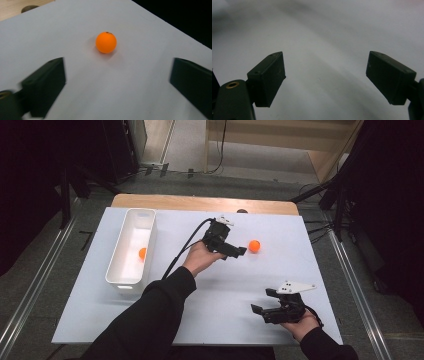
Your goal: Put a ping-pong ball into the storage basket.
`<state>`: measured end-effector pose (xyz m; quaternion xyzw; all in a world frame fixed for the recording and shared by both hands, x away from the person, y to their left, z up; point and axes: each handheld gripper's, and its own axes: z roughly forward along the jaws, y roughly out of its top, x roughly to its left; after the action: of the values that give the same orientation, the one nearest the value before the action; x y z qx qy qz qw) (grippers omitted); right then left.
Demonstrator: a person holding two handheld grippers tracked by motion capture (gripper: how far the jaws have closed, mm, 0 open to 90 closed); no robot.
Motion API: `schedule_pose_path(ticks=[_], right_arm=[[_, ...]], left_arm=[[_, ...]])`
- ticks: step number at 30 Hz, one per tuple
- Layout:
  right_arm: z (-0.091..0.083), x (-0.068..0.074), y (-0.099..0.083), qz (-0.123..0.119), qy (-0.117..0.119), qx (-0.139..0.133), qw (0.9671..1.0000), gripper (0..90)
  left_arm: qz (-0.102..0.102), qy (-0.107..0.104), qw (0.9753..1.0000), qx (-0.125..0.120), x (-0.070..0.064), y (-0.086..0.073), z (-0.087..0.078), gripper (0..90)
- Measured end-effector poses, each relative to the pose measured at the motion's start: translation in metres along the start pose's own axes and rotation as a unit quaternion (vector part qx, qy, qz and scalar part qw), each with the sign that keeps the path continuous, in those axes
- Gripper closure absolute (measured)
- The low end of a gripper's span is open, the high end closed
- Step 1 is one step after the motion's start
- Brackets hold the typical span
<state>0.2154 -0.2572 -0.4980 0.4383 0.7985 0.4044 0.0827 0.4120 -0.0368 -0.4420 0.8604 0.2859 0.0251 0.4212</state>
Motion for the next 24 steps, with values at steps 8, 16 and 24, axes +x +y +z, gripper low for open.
schedule_pose_path(ticks=[8, 16, 24], right_arm=[[0.000, 0.000, 0.000, 0.000, 0.001, 0.001, 1.0000, 14.3], [0.000, 0.000, 0.000, 0.001, 0.002, -0.001, 1.0000, 14.3], [0.002, 0.001, 0.000, -0.002, 0.004, -0.001, 1.0000, 14.3]], left_arm=[[-0.001, 0.020, 0.9998, -0.001, -0.004, 0.003, 0.007, 1.3], [0.008, 0.033, 0.9994, -0.004, -0.004, 0.010, 0.014, 1.3], [0.008, 0.033, 0.9994, -0.001, -0.007, 0.019, 0.027, 1.3]])
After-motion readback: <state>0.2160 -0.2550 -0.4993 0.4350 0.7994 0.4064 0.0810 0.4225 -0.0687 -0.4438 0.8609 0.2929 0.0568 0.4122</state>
